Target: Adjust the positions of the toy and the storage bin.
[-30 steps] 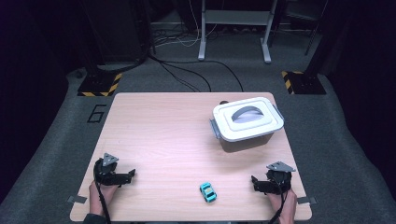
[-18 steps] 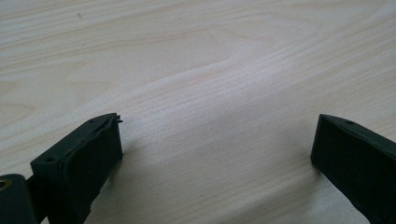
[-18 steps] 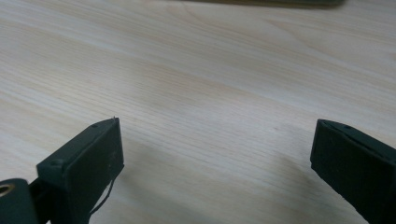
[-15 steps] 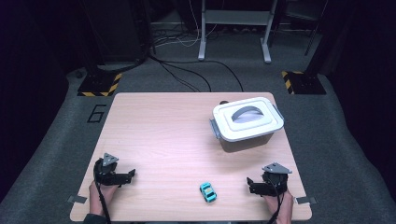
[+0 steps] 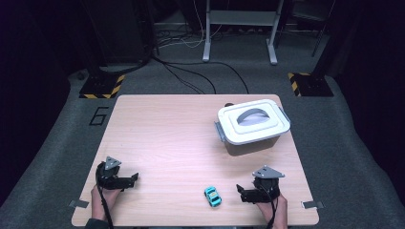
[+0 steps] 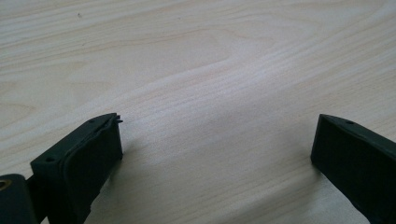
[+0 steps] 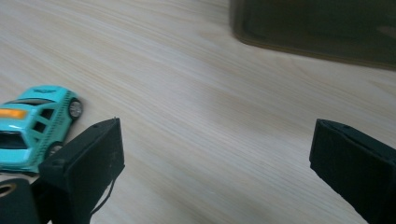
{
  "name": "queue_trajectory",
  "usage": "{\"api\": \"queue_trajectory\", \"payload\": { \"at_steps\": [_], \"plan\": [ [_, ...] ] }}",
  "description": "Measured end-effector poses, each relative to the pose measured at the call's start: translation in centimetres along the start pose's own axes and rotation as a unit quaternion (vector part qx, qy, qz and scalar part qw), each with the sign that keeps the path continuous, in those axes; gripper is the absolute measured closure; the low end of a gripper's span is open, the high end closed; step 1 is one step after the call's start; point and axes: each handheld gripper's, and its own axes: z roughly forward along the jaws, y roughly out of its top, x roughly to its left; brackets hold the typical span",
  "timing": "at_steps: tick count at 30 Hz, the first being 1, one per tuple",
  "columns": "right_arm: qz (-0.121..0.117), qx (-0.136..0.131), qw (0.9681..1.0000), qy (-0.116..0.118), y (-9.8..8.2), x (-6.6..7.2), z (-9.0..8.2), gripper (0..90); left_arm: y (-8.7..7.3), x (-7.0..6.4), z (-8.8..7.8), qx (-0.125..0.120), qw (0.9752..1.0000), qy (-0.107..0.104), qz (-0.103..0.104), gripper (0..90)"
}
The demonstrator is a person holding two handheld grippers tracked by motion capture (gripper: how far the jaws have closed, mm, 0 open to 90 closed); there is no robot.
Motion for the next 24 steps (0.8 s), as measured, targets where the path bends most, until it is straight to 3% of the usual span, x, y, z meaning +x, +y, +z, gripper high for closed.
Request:
{"api": "queue_trajectory", "payload": {
  "at_steps": [13, 24],
  "plan": [
    [-0.022, -0.007, 0.9987, 0.046, 1.4, 2.7, 0.4, 3.8, 0.0, 0.0, 0.0, 0.000, 1.0000, 0.000, 0.000, 1.8],
    [-0.047, 0.002, 0.9950, 0.088, 1.8, 6.4, 0.9, 4.9, 0.0, 0.0, 0.0, 0.000, 1.0000, 0.000, 0.000, 1.8]
  ]
}}
